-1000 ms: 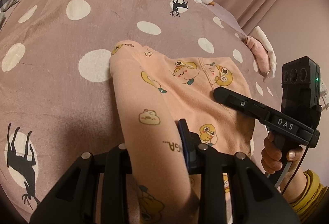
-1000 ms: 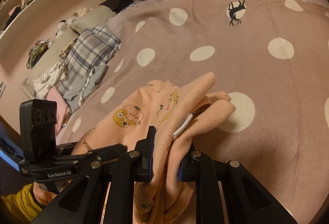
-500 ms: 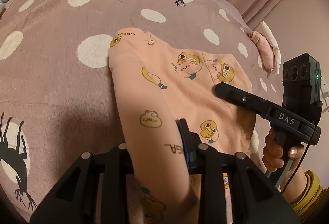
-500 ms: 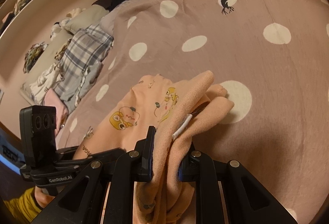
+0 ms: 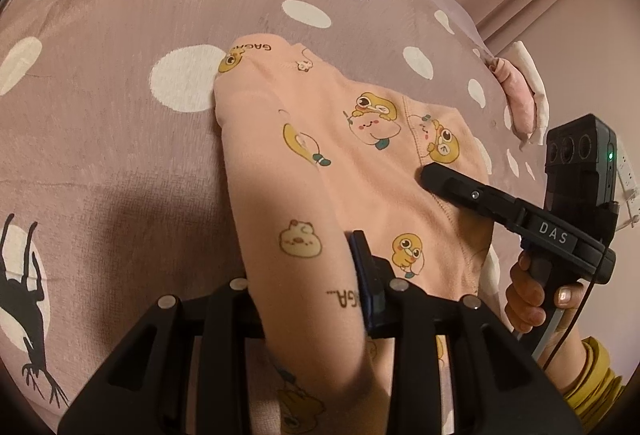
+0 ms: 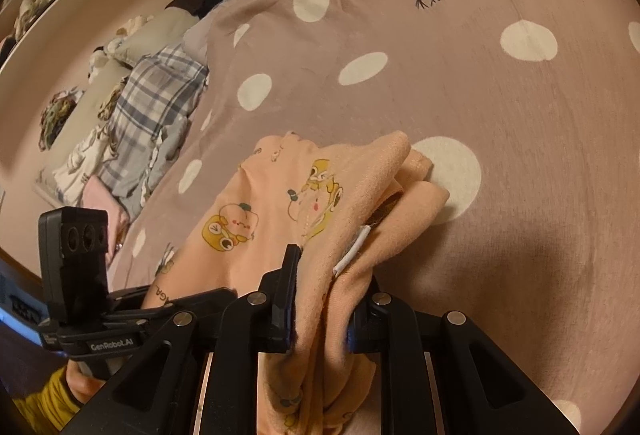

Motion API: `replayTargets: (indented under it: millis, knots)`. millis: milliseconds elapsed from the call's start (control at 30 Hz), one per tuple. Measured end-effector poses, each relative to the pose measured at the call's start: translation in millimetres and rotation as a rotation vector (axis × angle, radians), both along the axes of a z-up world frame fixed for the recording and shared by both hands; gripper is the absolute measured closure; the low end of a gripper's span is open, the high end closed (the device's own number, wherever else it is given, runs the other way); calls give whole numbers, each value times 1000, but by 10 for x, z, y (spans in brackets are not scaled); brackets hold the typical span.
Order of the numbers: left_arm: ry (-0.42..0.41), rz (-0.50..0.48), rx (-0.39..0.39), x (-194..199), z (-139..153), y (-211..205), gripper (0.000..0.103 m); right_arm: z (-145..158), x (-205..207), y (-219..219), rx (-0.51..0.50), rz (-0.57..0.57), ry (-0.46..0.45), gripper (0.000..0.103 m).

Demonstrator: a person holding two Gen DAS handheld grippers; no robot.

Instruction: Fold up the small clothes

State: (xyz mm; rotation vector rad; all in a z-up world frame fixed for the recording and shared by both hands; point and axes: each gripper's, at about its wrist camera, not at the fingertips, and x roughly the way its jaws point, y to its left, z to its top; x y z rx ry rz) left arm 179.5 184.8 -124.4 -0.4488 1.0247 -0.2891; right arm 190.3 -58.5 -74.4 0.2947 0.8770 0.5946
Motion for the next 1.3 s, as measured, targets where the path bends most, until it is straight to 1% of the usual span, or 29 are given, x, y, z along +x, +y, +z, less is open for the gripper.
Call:
replayTargets:
  millis: [200,333,467,533,600,833,900,967,1067,1100,1200,1300]
  knots:
    - [31,5,-30,44,-32,36,66,-47,10,-55,28,-7,36,84]
    - [54,7,-60,66,-48,63,64,-54,11,-65,30,-5,43,84]
    - [63,12,-67,86,-47,80,62,-60,9,-65,34,-6,49,84]
    - [65,16,-65,96,-45,87,61,-84,8,-75,40,-7,67,82]
    - [65,20,-59,109,-39,96,60,-113,-3,-89,50,-7,92,75]
    - [70,26,-54,196,-43,171,58,-194,-127,-171,99,6,157,73]
    - [68,18,-49,214,-44,164,59,-194,-148,-157,84,16,155,73]
    - [62,12,-35,223,-35,144,59,-189,-174,-108,38,14,133,73]
    - [47,-1,5,220,-6,97,62,-168,-183,-29,-10,10,106,75]
    - [41,-6,18,216,7,83,64,-154,-179,-6,-24,11,98,77]
    - [28,-15,32,215,32,69,71,-95,-196,72,-79,14,58,81]
    - [8,-26,55,183,89,58,73,-21,-221,94,-100,11,19,82]
